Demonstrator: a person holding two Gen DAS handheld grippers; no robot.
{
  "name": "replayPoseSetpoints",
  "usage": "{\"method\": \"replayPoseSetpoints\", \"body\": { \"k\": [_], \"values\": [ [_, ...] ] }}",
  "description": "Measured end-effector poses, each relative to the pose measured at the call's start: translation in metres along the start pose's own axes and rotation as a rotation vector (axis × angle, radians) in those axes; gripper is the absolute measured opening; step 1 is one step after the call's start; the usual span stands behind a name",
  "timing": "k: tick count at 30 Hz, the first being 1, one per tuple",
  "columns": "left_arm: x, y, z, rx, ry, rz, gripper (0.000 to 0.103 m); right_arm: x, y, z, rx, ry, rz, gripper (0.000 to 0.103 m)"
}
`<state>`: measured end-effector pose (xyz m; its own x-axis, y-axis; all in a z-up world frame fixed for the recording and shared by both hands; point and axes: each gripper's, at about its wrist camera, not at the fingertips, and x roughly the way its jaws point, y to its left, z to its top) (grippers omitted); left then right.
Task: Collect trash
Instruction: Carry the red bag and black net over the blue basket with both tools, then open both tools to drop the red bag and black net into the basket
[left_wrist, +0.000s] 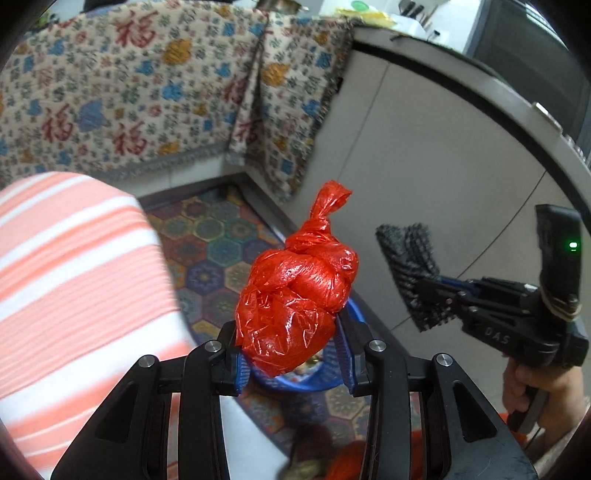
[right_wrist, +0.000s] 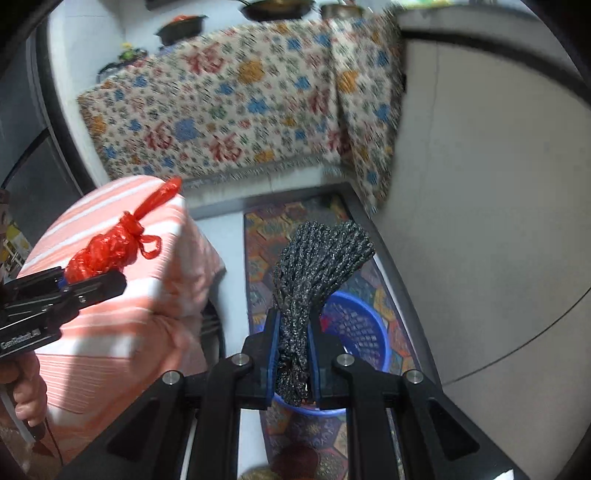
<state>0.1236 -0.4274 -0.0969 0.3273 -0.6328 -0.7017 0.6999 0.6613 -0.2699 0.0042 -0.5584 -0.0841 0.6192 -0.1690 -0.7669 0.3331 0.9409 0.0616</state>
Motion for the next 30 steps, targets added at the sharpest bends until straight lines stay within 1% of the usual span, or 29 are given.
{"method": "replayPoseSetpoints", "body": {
  "k": [3, 6, 11, 14, 18, 22, 24, 26, 27, 28, 29, 30],
  "values": [
    [0.027, -0.01, -0.001, 0.002, 0.021, -0.012, 0.039, 0.027, -0.026, -0.006, 0.037, 0.06, 0.035, 0.014],
    [0.055, -0.017, -0.003, -0.009, 0.04, -0.024, 0.039, 0.056, -0.044, -0.016, 0.046, 0.113, 0.056, 0.014],
    [0.099, -0.02, -0.006, -0.039, 0.099, -0.047, 0.04, 0.096, -0.068, -0.027, 0.079, 0.168, 0.09, 0.015],
    [0.121, -0.023, -0.007, -0.059, 0.129, -0.065, 0.04, 0.117, -0.081, -0.03, 0.103, 0.197, 0.104, 0.016],
    [0.148, -0.026, -0.005, -0.079, 0.171, -0.071, 0.042, 0.145, -0.097, -0.032, 0.144, 0.242, 0.138, 0.017],
    [0.169, -0.028, -0.003, -0.089, 0.204, -0.068, 0.05, 0.168, -0.106, -0.033, 0.158, 0.274, 0.152, 0.017],
    [0.177, -0.028, -0.002, -0.091, 0.212, -0.065, 0.059, 0.178, -0.109, -0.035, 0.164, 0.282, 0.152, 0.018],
    [0.183, -0.029, -0.001, -0.093, 0.212, -0.058, 0.064, 0.188, -0.114, -0.038, 0.171, 0.291, 0.15, 0.02],
    [0.184, -0.03, -0.001, -0.091, 0.212, -0.056, 0.066, 0.192, -0.116, -0.039, 0.177, 0.298, 0.148, 0.024],
    [0.185, -0.031, -0.001, -0.084, 0.213, -0.052, 0.067, 0.196, -0.119, -0.04, 0.184, 0.303, 0.147, 0.033],
    [0.186, -0.032, 0.0, -0.078, 0.212, -0.047, 0.07, 0.199, -0.121, -0.04, 0.19, 0.304, 0.146, 0.041],
    [0.185, -0.032, 0.0, -0.072, 0.209, -0.042, 0.073, 0.2, -0.123, -0.041, 0.2, 0.299, 0.14, 0.055]
  ]
}}
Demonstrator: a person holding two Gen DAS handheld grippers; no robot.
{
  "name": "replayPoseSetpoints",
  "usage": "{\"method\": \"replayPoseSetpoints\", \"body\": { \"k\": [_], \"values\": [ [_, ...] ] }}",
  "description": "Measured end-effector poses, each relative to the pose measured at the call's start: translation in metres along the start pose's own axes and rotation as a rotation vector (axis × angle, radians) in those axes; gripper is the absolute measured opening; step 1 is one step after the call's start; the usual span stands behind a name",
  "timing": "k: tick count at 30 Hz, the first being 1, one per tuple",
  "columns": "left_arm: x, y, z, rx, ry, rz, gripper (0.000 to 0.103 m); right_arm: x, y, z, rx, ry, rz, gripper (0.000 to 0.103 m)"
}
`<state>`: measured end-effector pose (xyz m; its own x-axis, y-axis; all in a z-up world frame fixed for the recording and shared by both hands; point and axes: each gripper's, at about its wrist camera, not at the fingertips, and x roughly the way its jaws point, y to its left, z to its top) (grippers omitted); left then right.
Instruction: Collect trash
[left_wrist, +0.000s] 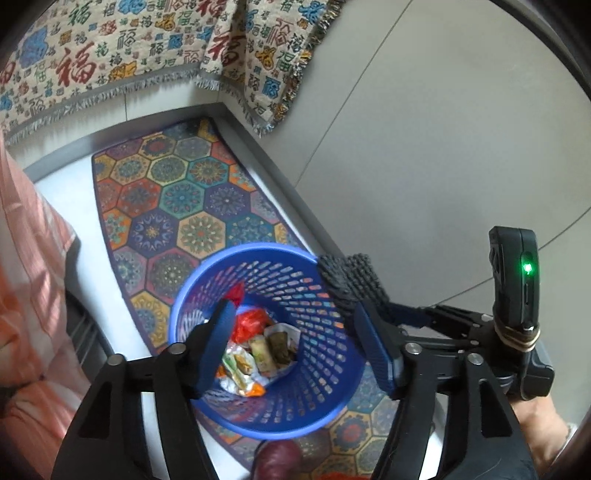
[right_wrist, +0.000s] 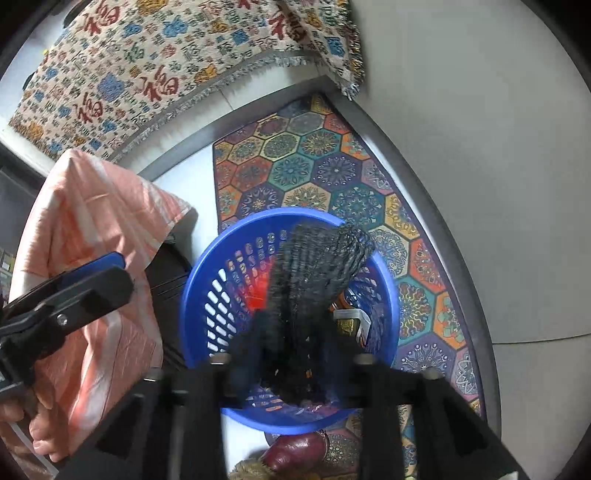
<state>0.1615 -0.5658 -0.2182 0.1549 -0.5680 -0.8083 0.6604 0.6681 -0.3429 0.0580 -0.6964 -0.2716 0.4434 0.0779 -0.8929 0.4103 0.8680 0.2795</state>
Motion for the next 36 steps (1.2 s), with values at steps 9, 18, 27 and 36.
{"method": "replayPoseSetpoints", "body": {
  "k": [9, 18, 27, 36],
  "values": [
    [-0.033, 0.001, 0.0, 0.003, -0.084, 0.085, 0.1, -0.008, -0.002, 0.001, 0.038, -0.033, 0.038, 0.073],
    [-0.116, -0.028, -0.009, 0.122, -0.13, 0.191, 0.103, -0.112, 0.021, -0.011, -0.001, -0.185, -0.074, 0.089],
    [-0.193, -0.059, -0.054, 0.205, -0.206, 0.387, 0.103, -0.227, 0.075, -0.088, 0.009, -0.297, -0.257, 0.103],
    [-0.219, -0.069, -0.069, 0.207, -0.169, 0.32, 0.103, -0.265, 0.101, -0.139, 0.038, -0.349, -0.255, 0.103]
  ]
}}
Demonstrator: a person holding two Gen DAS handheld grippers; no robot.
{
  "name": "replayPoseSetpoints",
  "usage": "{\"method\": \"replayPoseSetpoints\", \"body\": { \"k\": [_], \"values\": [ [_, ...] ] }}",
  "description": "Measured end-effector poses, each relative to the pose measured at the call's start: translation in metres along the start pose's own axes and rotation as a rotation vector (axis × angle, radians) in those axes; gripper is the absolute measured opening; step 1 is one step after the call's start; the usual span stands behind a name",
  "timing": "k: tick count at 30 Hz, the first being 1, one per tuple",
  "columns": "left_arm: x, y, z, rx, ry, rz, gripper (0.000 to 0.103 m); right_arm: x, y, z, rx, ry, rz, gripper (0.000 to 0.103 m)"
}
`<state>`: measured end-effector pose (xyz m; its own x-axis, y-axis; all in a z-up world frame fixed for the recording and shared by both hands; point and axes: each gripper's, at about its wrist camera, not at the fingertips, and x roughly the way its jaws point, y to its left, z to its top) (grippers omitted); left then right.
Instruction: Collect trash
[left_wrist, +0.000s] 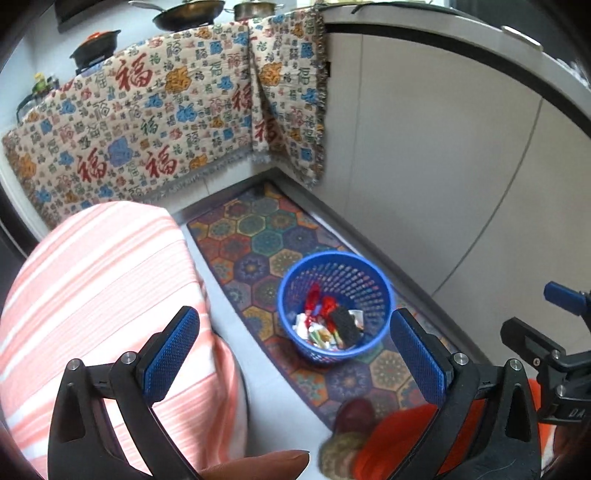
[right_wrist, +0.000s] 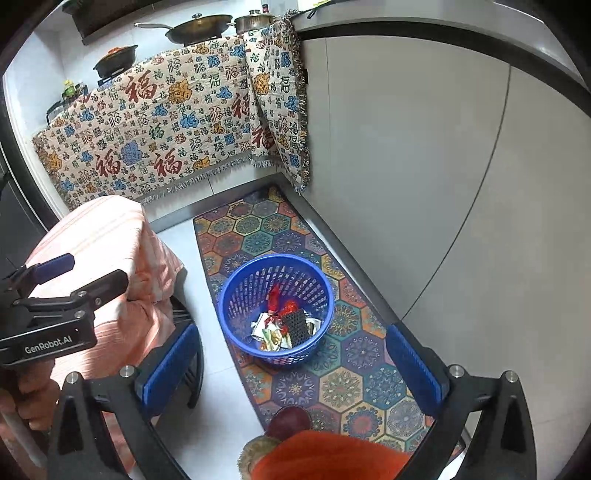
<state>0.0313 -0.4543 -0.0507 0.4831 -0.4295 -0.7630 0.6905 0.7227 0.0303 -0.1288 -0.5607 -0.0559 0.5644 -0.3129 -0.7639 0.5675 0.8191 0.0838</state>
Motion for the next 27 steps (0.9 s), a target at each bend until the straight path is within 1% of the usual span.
{"method": "replayPoseSetpoints", "body": {
  "k": [1, 4, 10, 27],
  "values": [
    [-0.004, 0.0, 0.0, -0.001, -0.01, -0.02, 0.103, -0.004, 0.0, -0.001, 0.006, -0.003, -0.001, 0.103],
    [-0.009, 0.0, 0.0, -0.007, -0.02, -0.046, 0.103, -0.014, 0.0, -0.002, 0.008, -0.015, -0.005, 0.103],
    [-0.018, -0.004, 0.0, 0.002, -0.037, -0.035, 0.103, -0.025, 0.006, -0.001, -0.007, -0.03, -0.01, 0.103],
    [-0.017, -0.001, -0.002, -0.006, -0.02, -0.037, 0.103, -0.027, 0.018, -0.005, -0.035, -0.023, -0.016, 0.103]
  ]
}}
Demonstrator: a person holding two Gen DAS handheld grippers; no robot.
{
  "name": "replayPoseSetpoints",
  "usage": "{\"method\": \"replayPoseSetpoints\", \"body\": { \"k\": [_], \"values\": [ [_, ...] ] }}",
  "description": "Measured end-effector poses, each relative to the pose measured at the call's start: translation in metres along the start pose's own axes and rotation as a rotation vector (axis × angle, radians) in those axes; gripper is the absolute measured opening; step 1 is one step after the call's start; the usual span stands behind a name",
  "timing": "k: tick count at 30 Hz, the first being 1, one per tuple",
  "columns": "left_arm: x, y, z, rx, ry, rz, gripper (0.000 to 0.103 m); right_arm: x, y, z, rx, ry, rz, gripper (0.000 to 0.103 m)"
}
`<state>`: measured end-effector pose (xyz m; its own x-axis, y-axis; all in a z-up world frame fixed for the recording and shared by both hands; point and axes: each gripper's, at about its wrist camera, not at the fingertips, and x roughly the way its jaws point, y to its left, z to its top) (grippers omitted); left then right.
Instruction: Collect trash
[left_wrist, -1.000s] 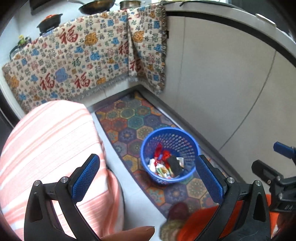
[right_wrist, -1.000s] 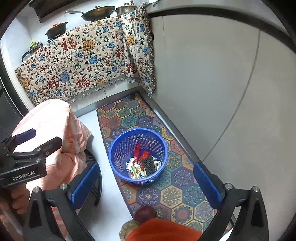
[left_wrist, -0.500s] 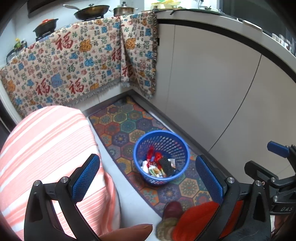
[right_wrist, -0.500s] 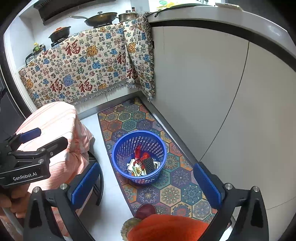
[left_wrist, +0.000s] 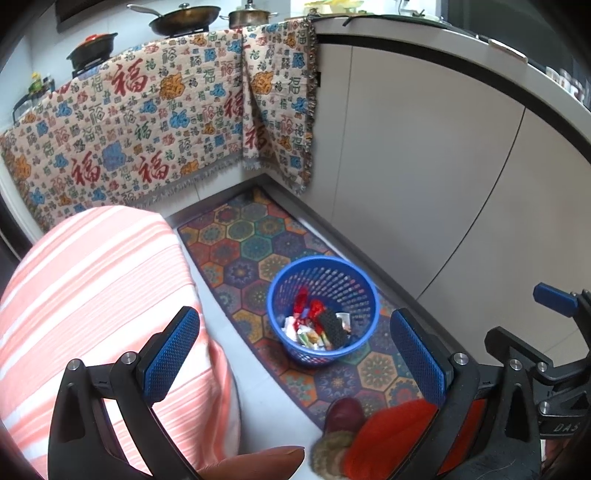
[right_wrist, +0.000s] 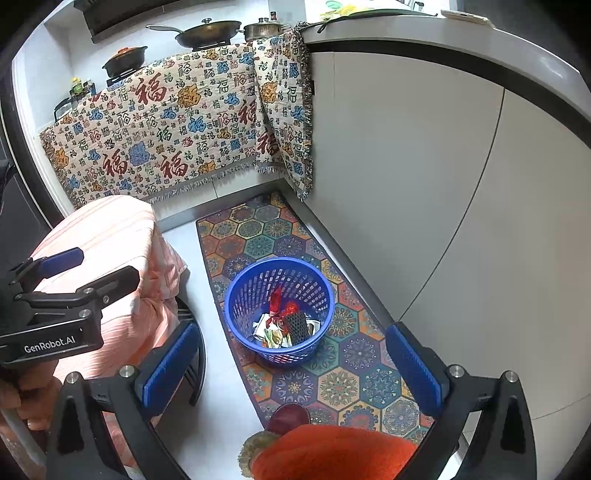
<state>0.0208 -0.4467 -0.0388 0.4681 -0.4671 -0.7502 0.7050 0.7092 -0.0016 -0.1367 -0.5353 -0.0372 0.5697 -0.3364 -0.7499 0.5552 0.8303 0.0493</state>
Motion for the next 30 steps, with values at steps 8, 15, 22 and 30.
{"method": "replayPoseSetpoints", "body": {
  "k": [8, 15, 22, 30],
  "values": [
    [0.0026, 0.001, -0.0001, -0.003, 0.009, 0.0, 0.103, 0.002, 0.0013, 0.0007, -0.004, 0.004, 0.004, 0.103],
    [0.0046, 0.0016, -0.001, -0.001, 0.017, 0.001, 0.103, 0.0027, 0.0031, 0.0016, -0.007, 0.006, 0.006, 0.103],
    [0.0054, 0.0017, 0.0001, 0.0, 0.02, 0.004, 0.102, 0.0035, -0.0002, 0.0035, -0.008, 0.007, 0.002, 0.103],
    [0.0058, 0.0014, 0.0009, -0.001, 0.02, 0.004, 0.102, 0.0038, -0.0015, 0.0044, -0.009, 0.008, 0.002, 0.103]
  ]
}}
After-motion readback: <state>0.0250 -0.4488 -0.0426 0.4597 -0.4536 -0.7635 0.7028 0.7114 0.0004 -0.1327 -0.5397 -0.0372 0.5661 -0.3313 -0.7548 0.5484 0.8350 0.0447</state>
